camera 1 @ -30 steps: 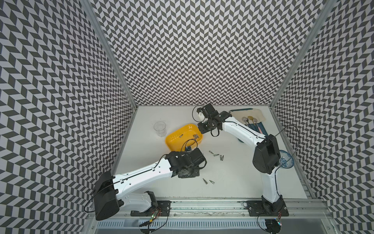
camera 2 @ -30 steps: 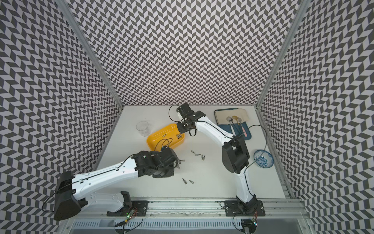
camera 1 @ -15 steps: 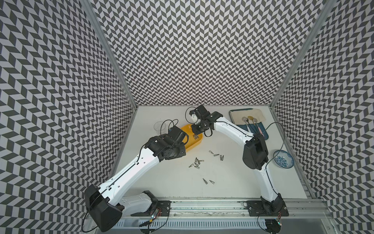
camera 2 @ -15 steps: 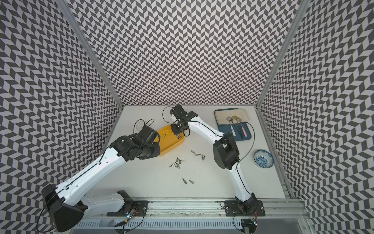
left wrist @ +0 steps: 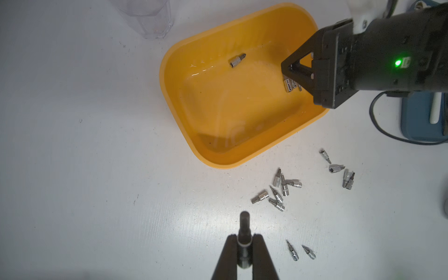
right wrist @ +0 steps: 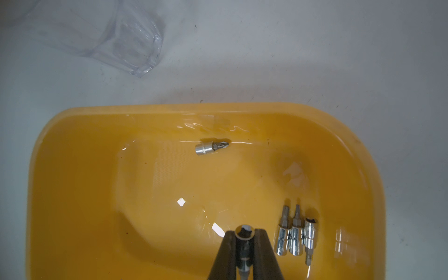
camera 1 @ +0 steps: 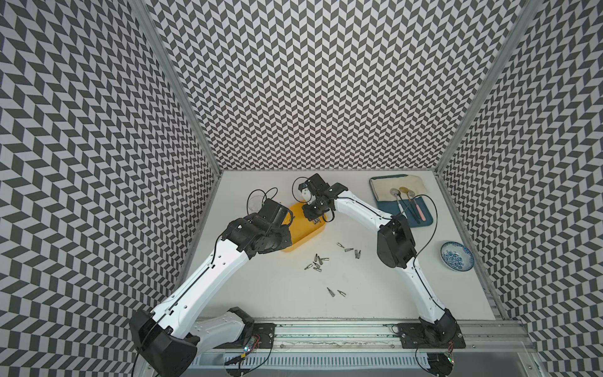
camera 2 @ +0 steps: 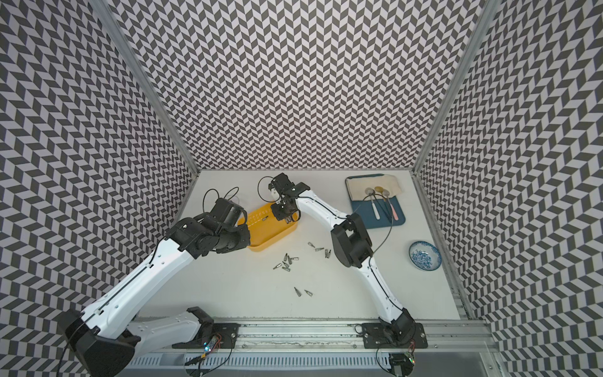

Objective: Put the bit on the desktop into the storage box
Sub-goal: Place the screwdriver bit in the storage box.

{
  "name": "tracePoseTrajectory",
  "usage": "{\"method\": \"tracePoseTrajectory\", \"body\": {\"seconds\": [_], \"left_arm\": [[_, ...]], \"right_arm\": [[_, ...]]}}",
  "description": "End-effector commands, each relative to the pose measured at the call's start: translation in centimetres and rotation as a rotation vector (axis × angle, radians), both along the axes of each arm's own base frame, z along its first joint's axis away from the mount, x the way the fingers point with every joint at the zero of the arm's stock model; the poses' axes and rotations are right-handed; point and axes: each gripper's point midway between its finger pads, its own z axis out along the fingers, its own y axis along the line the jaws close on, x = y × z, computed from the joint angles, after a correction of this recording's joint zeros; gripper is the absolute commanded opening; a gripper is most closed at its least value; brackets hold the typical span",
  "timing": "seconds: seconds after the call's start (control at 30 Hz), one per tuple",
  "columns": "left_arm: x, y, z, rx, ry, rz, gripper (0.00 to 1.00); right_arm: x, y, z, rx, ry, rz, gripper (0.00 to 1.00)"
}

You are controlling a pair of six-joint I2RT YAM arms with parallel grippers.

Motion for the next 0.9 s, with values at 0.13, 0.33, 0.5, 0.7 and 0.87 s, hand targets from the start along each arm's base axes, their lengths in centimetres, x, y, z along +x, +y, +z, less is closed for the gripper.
{"method": "tracePoseTrajectory", "body": {"seconds": [0.13, 0.33, 0.5, 0.7, 0.87], "left_arm": [[2.1, -0.4, 1.6, -0.135, -0.088, -0.010, 0.00], [4.8, -0.4, -0.1, -0.242, -0.106, 0.008, 0.00], [7.5, 0.2, -0.5, -0.275, -0.134, 0.046, 0.00], [9.5, 0.4, -2.1, -0.263, -0.099, 0.054, 0.00], [9.9, 0.8, -3.3, -0.248, -0.087, 0.066, 0.00]], "right_arm": [[0.8, 1.8, -1.8, 0.034, -0.008, 0.023, 0.00], [0.9, 2.0, -3.3, 0.030, 0.006, 0.024, 0.00], [1.1, 1.9, -3.4, 0.021, -0.006, 0.019, 0.00], [1.3, 1.8, -4.1, 0.011, -0.006, 0.016, 0.00], [1.5, 1.6, -4.5, -0.006, -0.013, 0.011, 0.08]]}}
